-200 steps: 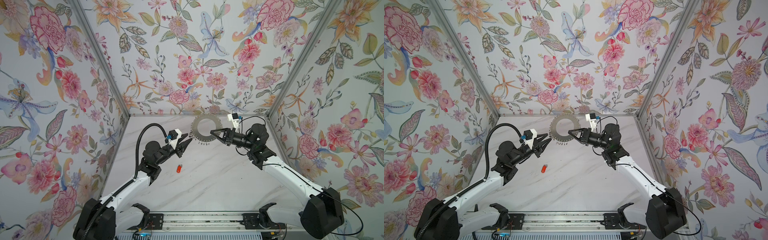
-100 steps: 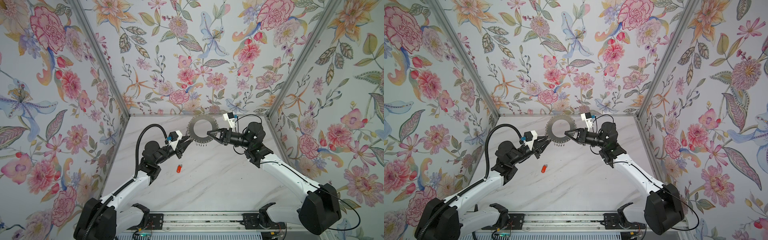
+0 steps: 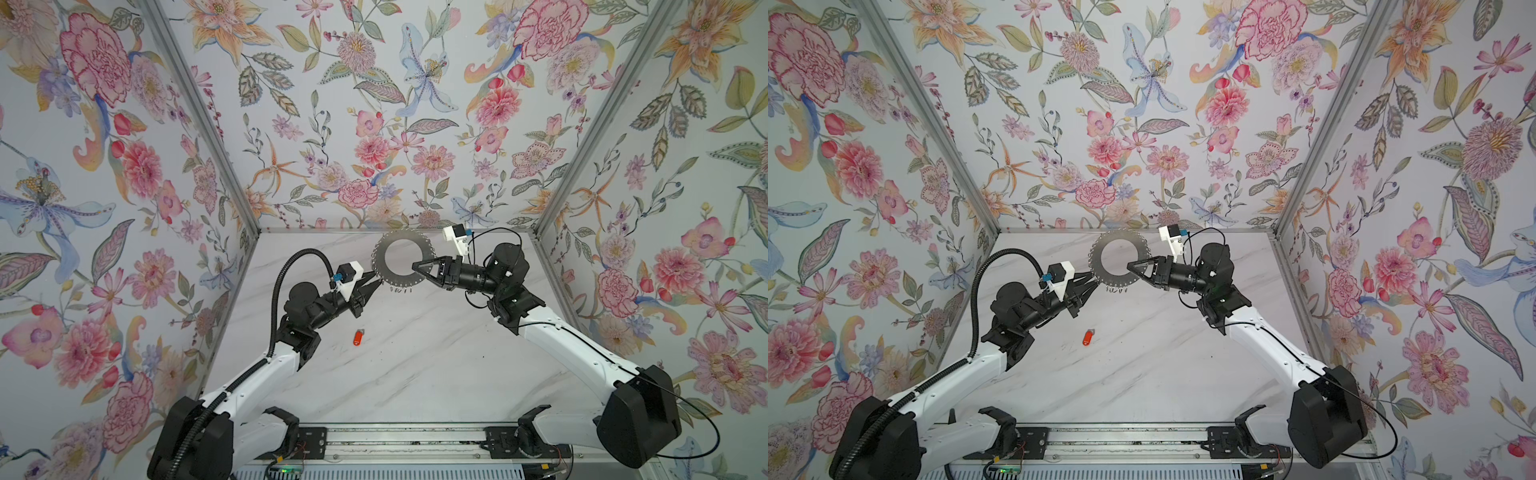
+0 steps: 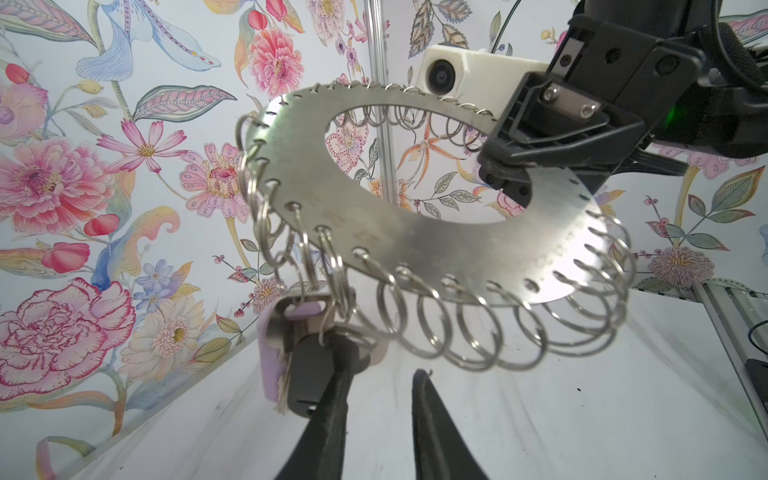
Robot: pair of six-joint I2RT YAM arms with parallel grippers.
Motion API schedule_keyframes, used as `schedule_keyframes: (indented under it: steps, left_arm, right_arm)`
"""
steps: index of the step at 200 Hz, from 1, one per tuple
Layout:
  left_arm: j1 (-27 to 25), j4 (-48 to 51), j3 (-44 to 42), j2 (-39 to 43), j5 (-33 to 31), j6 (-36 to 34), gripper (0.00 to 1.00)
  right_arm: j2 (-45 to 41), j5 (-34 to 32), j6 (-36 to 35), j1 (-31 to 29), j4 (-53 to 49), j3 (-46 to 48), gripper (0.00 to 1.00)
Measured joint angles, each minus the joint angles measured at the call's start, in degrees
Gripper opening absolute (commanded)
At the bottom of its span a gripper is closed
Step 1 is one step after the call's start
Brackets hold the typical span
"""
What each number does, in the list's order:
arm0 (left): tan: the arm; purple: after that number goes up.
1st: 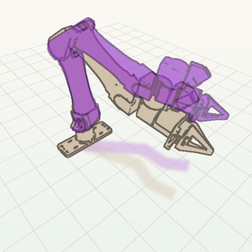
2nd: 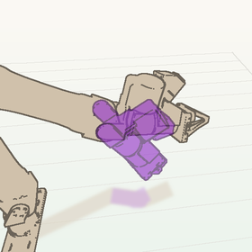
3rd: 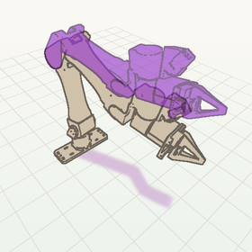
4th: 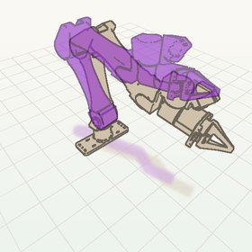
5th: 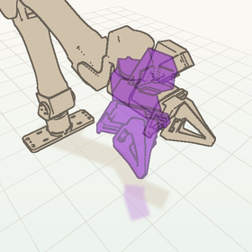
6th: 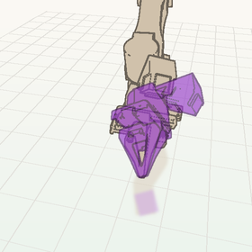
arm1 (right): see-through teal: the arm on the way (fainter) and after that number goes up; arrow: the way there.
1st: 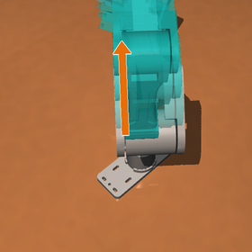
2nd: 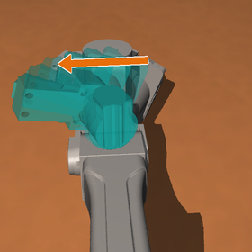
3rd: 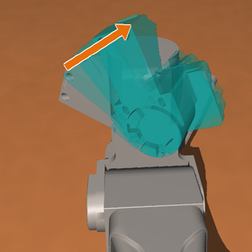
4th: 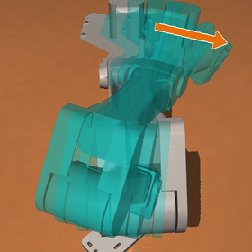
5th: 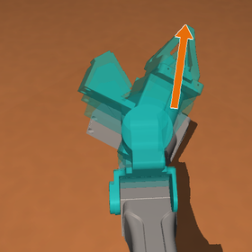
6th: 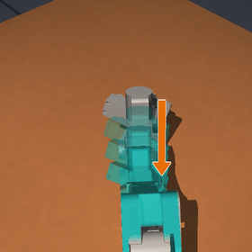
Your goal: Remove the keys from the keyring
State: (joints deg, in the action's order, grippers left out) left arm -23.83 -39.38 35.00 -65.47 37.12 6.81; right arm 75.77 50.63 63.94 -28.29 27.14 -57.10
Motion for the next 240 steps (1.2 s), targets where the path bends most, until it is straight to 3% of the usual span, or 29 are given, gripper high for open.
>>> schedule_keyframes:
  steps: [44, 139, 183, 240]
  left_arm:
    - [0.0, -0.09, 0.02, -0.17, -0.02, 0.02, 0.33]
    - [0.11, -0.35, 0.66, 0.55, 0.24, 0.26, 0.13]
    - [0.11, -0.2, 0.66, 0.79, 0.66, 0.63, 0.11]
    - [0.22, 3.69, 0.66, 2.21, 0.02, -0.04, 0.02]
  right_arm:
    - [0.0, 0.22, -0.13, -0.15, -0.11, -0.04, 0.0]
    - [0.02, 0.24, -0.33, -0.24, -0.39, -0.61, 0.0]
    - [0.22, 0.22, -0.33, -0.13, -0.42, -0.66, 0.0]
    - [0.22, 1.05, -0.35, 0.68, -0.9, -0.66, 0.0]
